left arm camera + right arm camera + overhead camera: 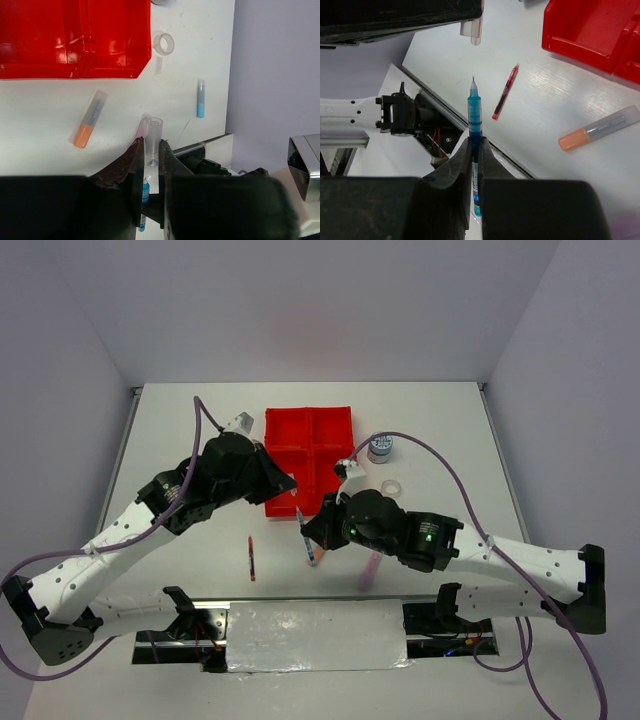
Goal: Sort the stationery into containers
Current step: Close the pen cap on the pen.
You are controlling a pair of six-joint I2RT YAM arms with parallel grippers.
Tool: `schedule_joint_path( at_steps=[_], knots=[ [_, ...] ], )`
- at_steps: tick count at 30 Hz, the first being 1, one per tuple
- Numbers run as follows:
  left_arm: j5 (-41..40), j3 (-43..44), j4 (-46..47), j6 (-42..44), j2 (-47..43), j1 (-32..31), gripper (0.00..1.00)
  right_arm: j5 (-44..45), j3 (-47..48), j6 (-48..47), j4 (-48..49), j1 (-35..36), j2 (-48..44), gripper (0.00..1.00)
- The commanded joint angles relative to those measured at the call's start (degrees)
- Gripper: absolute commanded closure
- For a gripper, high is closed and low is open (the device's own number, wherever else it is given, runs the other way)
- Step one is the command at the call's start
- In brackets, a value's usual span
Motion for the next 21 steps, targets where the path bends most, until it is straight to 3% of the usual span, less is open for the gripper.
schedule_joint_path(
  at_steps=[1, 11, 15, 21],
  knots=[
    [1.8, 0.2, 4.4, -0.5, -1.4, -0.2, 1.00, 3.0, 3.3, -1.7, 1.6, 0.4, -1.5, 1.00],
    [2.8, 2.9, 12.5, 6.8, -3.6, -0.2, 1.00, 2.5, -0.8, -9.0, 9.4, 0.6, -9.5, 1.00],
    [7.3, 2.7, 21.5, 11.0, -5.0, -0.2, 1.00, 3.8, -1.4, -12.3, 12.9, 0.7, -13.1, 1.00],
    [12.3, -0.8, 30.4, 12.7, -7.5, -0.2, 1.00, 4.5, 2.1, -15.0, 10.9, 0.6, -11.1, 1.00]
  ],
)
